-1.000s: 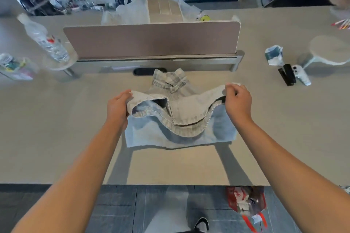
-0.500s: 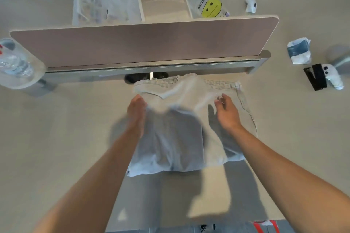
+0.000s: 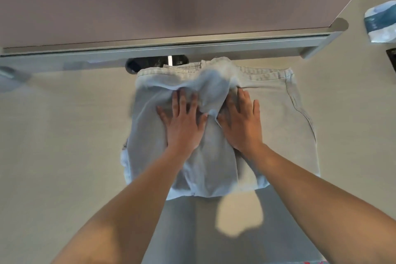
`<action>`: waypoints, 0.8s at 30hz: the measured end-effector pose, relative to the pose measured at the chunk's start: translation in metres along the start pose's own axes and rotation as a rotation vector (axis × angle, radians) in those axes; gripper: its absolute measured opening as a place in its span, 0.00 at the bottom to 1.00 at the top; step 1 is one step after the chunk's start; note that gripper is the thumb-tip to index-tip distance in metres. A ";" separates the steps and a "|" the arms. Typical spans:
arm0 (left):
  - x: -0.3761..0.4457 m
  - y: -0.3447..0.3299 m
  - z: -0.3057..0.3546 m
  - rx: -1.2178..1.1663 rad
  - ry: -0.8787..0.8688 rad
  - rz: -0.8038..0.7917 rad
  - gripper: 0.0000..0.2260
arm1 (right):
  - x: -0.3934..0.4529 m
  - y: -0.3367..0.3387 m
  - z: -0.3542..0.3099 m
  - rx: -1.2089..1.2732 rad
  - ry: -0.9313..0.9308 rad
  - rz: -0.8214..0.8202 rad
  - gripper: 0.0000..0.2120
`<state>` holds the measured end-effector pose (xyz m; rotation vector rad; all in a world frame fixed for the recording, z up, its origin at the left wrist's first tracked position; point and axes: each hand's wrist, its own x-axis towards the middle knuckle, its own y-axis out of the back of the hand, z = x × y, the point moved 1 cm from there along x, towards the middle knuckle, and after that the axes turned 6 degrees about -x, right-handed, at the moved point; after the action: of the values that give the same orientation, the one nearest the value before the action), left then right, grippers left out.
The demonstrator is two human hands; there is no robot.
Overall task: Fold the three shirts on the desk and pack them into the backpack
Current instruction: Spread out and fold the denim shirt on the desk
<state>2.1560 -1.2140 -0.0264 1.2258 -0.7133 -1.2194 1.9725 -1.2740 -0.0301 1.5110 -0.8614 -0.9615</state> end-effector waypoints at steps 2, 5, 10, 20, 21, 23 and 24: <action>-0.004 -0.013 -0.014 0.053 0.047 0.008 0.32 | 0.001 -0.010 0.000 -0.008 0.002 0.005 0.33; -0.008 -0.021 -0.024 0.074 0.121 0.018 0.34 | 0.001 -0.017 0.002 -0.047 -0.004 0.041 0.35; -0.020 -0.021 -0.029 0.062 0.203 0.025 0.34 | -0.012 -0.013 0.028 -0.034 -0.021 0.041 0.37; -0.038 -0.012 0.042 -0.069 0.077 -0.020 0.33 | -0.054 0.017 0.060 -0.115 -0.112 0.064 0.31; -0.040 -0.017 0.052 -0.074 0.054 -0.042 0.33 | -0.064 0.016 0.071 -0.118 -0.135 0.068 0.31; -0.044 -0.030 0.067 -0.067 0.055 -0.075 0.34 | -0.079 0.009 0.093 -0.120 -0.189 0.022 0.33; -0.046 -0.036 0.071 -0.056 0.063 -0.078 0.35 | -0.083 0.005 0.101 -0.116 -0.211 -0.002 0.33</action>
<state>2.0677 -1.1881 -0.0336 1.2496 -0.5868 -1.2508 1.8460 -1.2400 -0.0232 1.3281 -0.9357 -1.1676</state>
